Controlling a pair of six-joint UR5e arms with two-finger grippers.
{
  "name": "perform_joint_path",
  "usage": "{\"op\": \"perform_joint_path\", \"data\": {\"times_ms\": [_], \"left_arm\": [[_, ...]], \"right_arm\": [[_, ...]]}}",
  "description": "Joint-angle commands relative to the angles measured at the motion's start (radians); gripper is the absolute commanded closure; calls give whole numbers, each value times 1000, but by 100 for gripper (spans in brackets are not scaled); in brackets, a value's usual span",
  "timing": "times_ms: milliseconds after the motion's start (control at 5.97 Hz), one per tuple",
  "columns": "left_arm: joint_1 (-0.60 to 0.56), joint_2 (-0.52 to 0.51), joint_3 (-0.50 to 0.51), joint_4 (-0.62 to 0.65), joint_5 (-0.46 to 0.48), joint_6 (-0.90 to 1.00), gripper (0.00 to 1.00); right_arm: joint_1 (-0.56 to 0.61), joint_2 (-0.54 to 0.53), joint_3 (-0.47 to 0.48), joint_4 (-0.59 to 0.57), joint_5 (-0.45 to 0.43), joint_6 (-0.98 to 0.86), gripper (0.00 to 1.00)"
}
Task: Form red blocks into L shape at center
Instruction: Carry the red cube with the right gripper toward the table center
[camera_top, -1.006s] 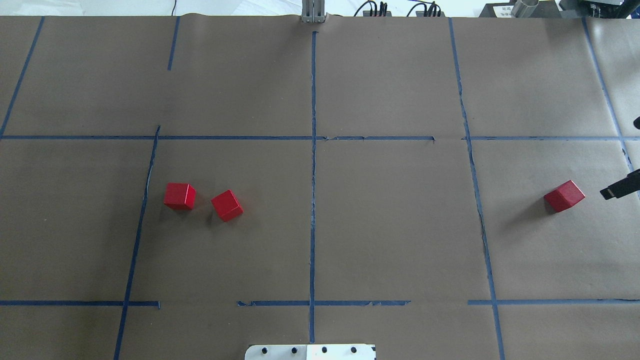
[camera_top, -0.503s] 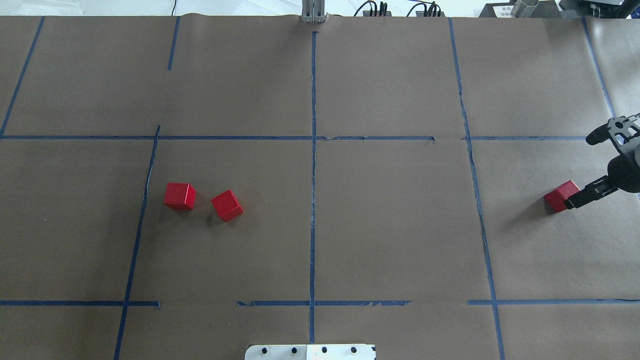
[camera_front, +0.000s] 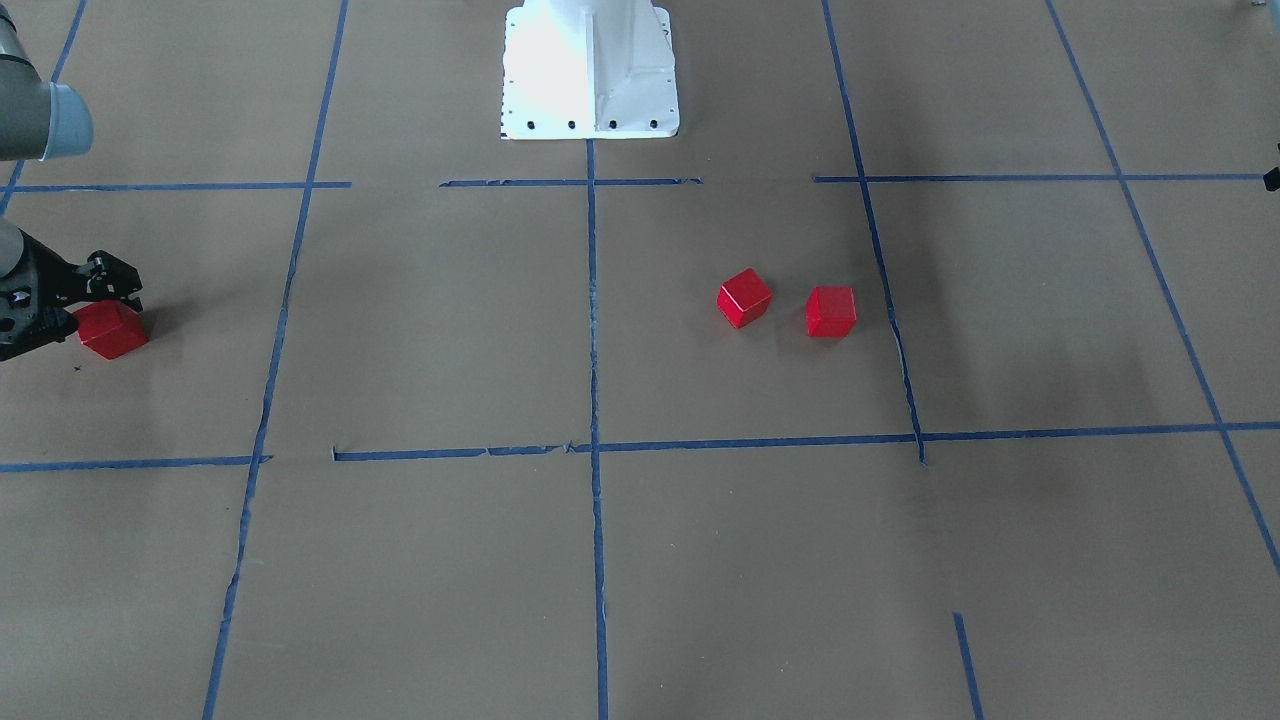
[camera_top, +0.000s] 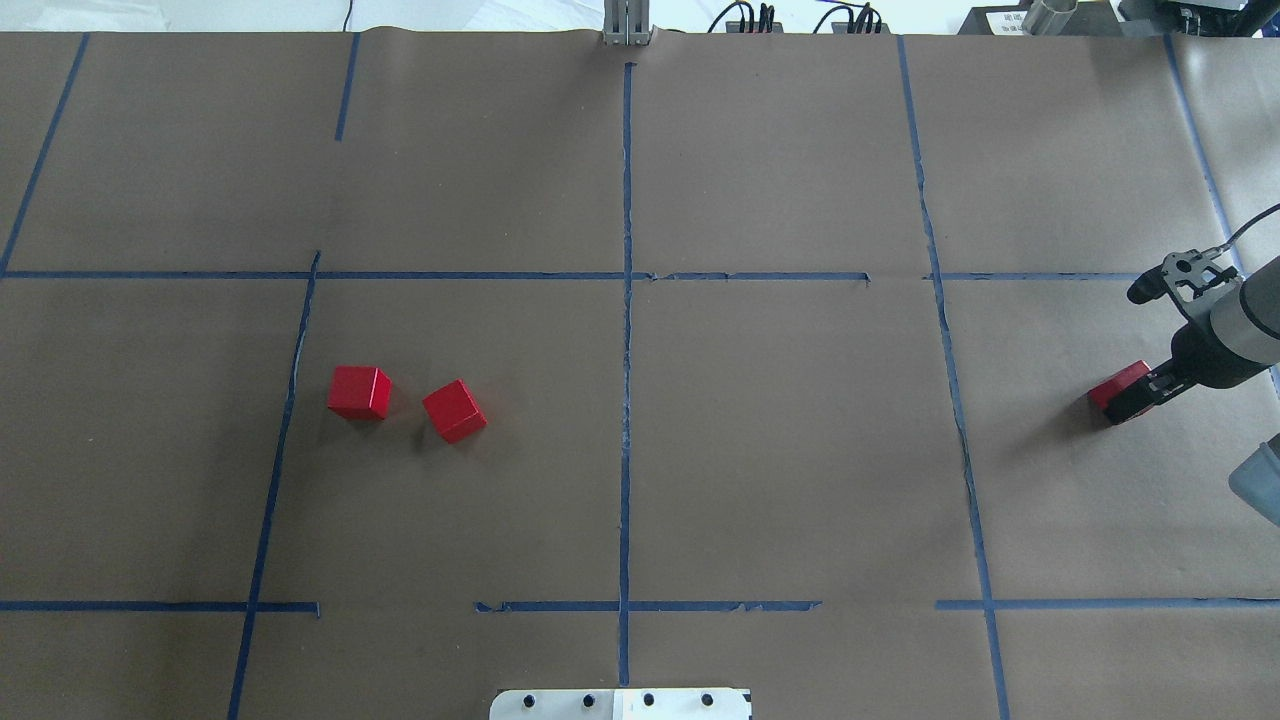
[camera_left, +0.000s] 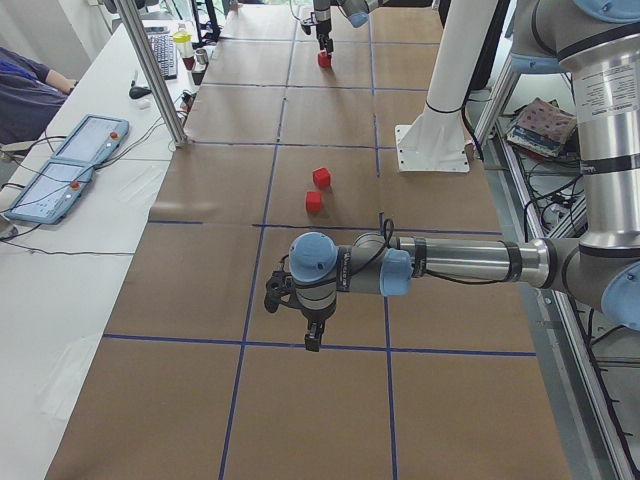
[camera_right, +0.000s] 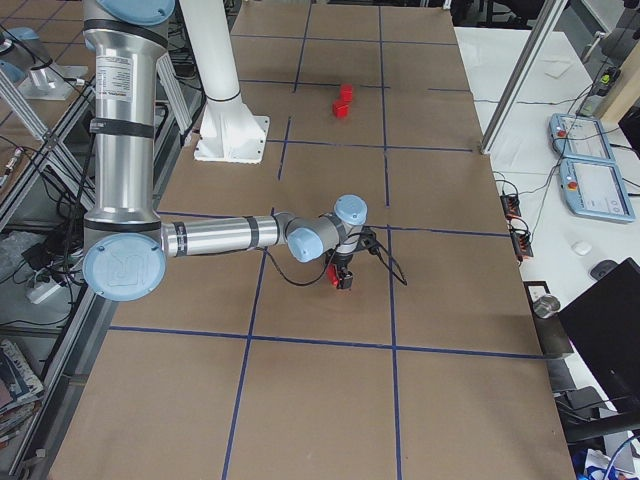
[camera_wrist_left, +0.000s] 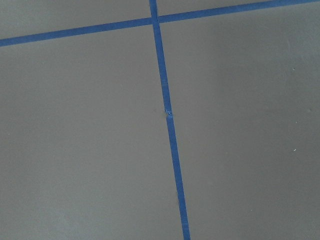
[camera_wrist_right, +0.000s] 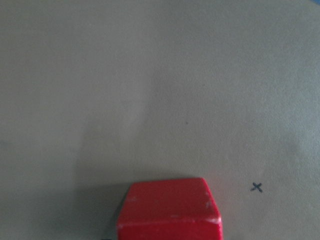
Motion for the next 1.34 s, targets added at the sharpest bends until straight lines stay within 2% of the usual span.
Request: {"op": "perform_joint_path", "data": {"times_ms": [0,168,335,503,670,838,1006,1173], "left_arm": [[0,0,2,0,0,0,0],[0,0,2,0,0,0,0],[0,0,2,0,0,0,0],[0,0,4,0,0,0,0],[0,0,2,0,0,0,0],[0,0,5,0,0,0,0],[0,0,5,0,0,0,0],[0,0,7,0,0,0,0]], "right_arm": [[-10,-3,-8,-2,-7,-3,44],[-10,-4,5,-2,-6,-3,71],[-8,-9,45,-10,-6,0,93],[-8,-8,80,-14,-4,8,100],[-10,0,122,-16,-3,35,100],[-28,26,155,-18,-3,178,99],[-71,98,156,-18,-3,374,100],[-161,203,156,-39,-6,637,100]]}}
